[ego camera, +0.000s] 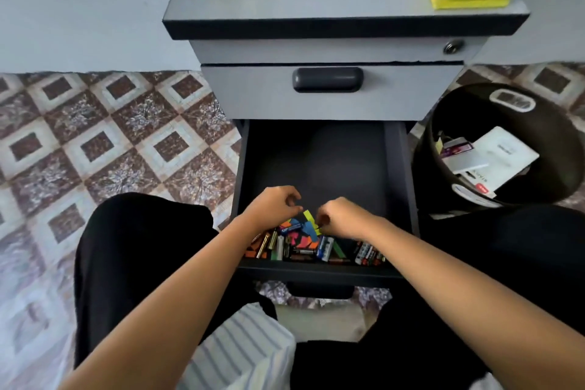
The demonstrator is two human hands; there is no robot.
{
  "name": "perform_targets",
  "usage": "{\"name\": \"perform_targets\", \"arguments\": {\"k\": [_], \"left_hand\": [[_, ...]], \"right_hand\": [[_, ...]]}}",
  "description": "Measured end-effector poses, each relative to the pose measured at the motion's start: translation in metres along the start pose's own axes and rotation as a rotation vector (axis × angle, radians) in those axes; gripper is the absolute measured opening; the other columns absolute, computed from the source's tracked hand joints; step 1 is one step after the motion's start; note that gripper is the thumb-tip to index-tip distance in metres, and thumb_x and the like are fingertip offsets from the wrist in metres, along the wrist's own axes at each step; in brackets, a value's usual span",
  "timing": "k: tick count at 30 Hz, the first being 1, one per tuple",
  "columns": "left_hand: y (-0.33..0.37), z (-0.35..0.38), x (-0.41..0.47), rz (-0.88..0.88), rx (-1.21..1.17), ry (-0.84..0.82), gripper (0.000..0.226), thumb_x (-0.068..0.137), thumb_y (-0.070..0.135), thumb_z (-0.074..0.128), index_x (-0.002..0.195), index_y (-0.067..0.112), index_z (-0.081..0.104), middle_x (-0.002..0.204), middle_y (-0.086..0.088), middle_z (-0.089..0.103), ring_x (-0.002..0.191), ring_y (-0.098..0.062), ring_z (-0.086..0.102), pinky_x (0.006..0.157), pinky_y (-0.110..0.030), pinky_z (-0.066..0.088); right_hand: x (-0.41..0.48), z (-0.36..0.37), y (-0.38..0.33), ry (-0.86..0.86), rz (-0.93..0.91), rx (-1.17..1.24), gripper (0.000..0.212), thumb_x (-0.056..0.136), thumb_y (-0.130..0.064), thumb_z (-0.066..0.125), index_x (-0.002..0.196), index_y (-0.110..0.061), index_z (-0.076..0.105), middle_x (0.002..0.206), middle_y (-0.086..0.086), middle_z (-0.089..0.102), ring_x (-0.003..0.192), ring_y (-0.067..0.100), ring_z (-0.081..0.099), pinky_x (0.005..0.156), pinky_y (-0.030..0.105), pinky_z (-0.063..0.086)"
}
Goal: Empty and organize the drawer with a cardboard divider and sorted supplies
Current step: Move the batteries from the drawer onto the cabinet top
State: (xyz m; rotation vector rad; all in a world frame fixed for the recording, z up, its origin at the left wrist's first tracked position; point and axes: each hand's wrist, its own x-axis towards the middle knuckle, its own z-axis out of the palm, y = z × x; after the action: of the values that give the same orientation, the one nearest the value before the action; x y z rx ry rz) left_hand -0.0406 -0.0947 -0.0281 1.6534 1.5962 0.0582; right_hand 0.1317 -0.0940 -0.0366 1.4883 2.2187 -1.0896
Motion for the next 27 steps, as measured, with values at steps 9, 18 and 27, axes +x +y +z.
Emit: {"name": "perform_targets", "arguments": {"k": [9, 18, 27], "left_hand": [[-0.030, -0.004, 0.007, -0.088, -0.046, 0.086, 0.027, 0.090, 0.018, 0.059, 0.115, 0.010, 0.060, 0.095, -0.001, 0.059, 0.087, -0.014, 0.055, 0.075, -0.023, 0.042], [-0.029, 0.007, 0.008, 0.122, 0.353, -0.280, 0.025, 0.088, 0.012, 0.054, 0.110, 0.014, 0.065, 0.112, -0.009, 0.060, 0.104, -0.023, 0.057, 0.087, -0.030, 0.045], [-0.032, 0.017, 0.004, 0.488, 1.092, -0.463, 0.046, 0.095, 0.018, 0.048, 0.140, 0.028, 0.041, 0.149, -0.010, 0.026, 0.134, -0.030, 0.030, 0.106, -0.043, 0.031]], "right_hand": [[0.042, 0.043, -0.030, 0.036, -0.166, -0.469, 0.026, 0.092, -0.005, 0.049, 0.116, -0.005, 0.058, 0.121, 0.015, 0.054, 0.114, 0.032, 0.049, 0.090, 0.042, 0.044], [0.031, 0.027, 0.003, 0.129, -0.053, -0.087, 0.021, 0.089, -0.015, 0.055, 0.109, -0.011, 0.060, 0.109, 0.007, 0.055, 0.100, 0.025, 0.056, 0.077, 0.034, 0.046], [0.010, 0.007, 0.041, 0.081, 0.024, 0.067, 0.018, 0.082, -0.013, 0.064, 0.099, -0.018, 0.061, 0.099, -0.002, 0.054, 0.090, 0.016, 0.054, 0.074, 0.028, 0.045]]}}
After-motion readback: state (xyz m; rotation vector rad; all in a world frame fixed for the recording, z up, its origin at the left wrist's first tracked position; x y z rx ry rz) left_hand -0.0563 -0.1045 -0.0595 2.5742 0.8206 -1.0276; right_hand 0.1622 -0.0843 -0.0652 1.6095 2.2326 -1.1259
